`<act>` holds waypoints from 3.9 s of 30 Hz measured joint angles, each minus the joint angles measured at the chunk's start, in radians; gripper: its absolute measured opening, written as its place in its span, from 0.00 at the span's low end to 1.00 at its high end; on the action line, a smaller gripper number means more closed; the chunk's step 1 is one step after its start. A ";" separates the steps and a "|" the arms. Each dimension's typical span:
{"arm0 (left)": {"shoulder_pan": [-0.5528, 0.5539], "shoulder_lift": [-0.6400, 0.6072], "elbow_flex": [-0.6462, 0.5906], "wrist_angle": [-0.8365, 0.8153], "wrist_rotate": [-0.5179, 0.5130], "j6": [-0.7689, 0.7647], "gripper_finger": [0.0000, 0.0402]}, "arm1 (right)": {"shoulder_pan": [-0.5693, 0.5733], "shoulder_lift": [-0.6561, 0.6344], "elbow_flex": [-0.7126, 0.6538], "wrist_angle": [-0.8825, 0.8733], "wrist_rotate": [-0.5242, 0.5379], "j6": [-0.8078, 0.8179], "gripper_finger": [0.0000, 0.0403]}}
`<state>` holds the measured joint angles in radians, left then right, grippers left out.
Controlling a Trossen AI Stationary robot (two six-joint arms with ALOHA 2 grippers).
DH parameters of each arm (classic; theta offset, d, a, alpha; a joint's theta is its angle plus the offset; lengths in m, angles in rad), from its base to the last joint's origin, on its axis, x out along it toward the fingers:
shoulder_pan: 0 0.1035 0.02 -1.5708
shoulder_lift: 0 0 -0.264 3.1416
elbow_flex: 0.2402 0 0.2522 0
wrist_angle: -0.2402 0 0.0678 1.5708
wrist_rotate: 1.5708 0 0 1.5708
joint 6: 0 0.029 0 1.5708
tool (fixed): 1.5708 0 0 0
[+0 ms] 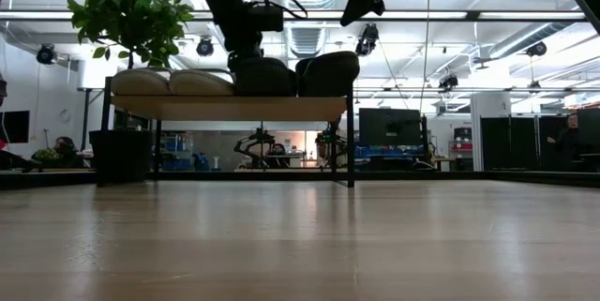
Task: Pick and place slides into the shelf
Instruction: Adjust the pair of black slippers on the shelf
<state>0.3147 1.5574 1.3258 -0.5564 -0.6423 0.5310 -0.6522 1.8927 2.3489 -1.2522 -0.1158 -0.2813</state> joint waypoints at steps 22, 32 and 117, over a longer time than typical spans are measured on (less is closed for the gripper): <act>-0.001 0.000 0.001 -0.003 -0.070 -0.005 0.01 | 0.000 0.000 0.000 -0.001 0.000 0.001 0.02; -0.004 -0.002 0.001 -0.098 -0.087 -0.049 0.01 | 0.000 0.000 0.000 -0.007 0.000 0.001 0.02; -0.068 -0.516 0.058 -0.032 0.144 -0.420 0.63 | 0.342 0.170 -0.088 -0.027 0.473 -0.300 0.44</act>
<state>0.2466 1.0415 1.3834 -0.5881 -0.4983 0.1108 -0.3099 2.0628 2.2608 -1.2793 0.3572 -0.5816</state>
